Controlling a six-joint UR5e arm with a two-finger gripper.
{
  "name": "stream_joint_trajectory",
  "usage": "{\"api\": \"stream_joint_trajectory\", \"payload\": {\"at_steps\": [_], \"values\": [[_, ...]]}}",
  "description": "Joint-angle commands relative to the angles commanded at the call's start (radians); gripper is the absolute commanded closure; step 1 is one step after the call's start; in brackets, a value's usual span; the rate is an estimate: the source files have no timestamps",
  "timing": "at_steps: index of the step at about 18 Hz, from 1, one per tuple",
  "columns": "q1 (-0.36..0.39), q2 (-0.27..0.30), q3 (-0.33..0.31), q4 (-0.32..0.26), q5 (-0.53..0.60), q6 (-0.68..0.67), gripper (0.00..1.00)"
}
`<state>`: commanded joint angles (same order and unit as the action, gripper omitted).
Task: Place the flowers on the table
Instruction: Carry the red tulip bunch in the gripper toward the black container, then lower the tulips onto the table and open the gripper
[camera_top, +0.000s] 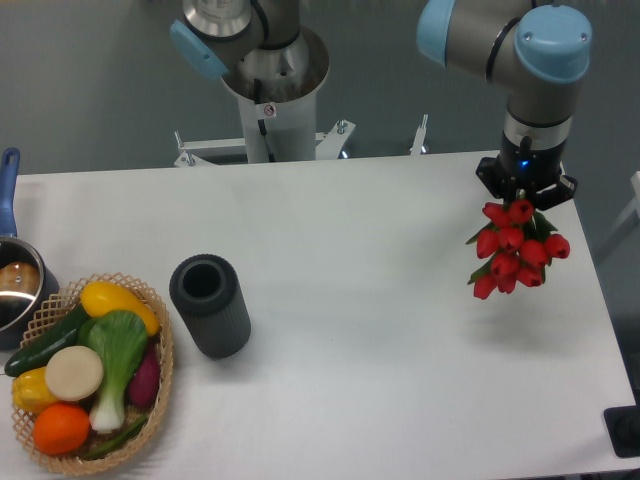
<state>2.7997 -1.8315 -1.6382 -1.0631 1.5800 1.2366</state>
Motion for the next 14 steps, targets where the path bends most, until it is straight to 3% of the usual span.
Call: {"api": "stream_joint_trajectory", "payload": {"at_steps": [8,10,12,13,14], "values": [[-0.143,-0.031,-0.009,0.009,-0.002,-0.129,1.0],[-0.179,-0.045,-0.011,0.029,-0.005,-0.146,0.93],[-0.206,-0.048,-0.018,0.052,-0.006,-0.155,0.76],[-0.215,-0.054,-0.018,0.054,-0.006,-0.152,0.54],[-0.227,-0.06,-0.018,0.055,-0.006,-0.154,0.41]]}}
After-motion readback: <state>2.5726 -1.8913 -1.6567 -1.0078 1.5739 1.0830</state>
